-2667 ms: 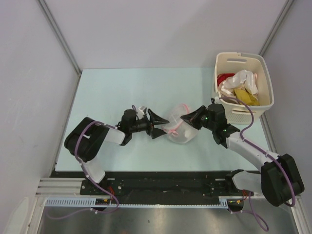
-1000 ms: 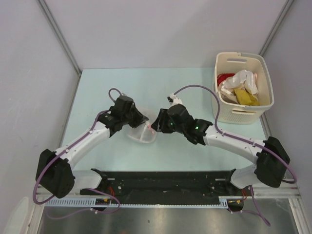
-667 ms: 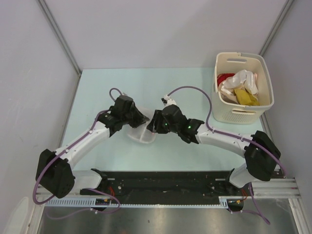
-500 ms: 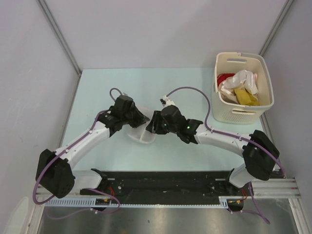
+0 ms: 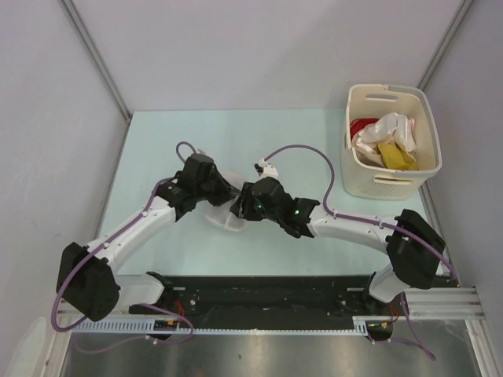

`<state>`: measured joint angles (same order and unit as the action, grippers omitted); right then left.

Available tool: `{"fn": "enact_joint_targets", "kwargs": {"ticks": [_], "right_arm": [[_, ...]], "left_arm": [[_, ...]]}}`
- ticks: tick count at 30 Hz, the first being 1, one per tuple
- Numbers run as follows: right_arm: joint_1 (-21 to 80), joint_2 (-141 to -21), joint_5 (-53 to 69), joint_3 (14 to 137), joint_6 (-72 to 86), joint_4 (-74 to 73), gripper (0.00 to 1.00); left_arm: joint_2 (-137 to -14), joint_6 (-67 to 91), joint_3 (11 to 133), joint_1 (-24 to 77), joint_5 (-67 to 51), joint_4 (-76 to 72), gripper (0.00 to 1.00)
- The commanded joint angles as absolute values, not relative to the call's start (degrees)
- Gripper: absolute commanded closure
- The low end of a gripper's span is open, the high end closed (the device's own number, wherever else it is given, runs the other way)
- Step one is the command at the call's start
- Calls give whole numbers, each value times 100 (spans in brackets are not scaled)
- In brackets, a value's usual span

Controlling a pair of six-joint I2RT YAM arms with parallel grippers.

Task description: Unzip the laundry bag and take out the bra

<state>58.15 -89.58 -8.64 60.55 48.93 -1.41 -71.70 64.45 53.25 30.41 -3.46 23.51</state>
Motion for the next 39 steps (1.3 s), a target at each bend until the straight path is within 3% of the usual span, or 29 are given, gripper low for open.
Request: {"fn": "enact_joint_targets", "kwargs": {"ticks": [1, 13, 21, 29, 39], "right_arm": [[5968, -8948, -1669, 6275, 5071, 62, 61], [6003, -8894, -2162, 6275, 5071, -123, 67], [6012, -8754, -2355, 6275, 5142, -378, 99], [5889, -8491, -2400, 5996, 5124, -773, 100], [5230, -8147, -1389, 5124, 4685, -465, 100]], "left_arm": [[-6917, 6425, 5317, 3050, -369, 2417, 100], [-6864, 6434, 5238, 3050, -387, 2355, 100], [-6829, 6407, 5212, 3050, -343, 2373, 100], [-7092, 5417, 5544, 2585, -930, 2390, 100], [-7673, 4483, 6108, 2338, -2012, 2233, 100]]}}
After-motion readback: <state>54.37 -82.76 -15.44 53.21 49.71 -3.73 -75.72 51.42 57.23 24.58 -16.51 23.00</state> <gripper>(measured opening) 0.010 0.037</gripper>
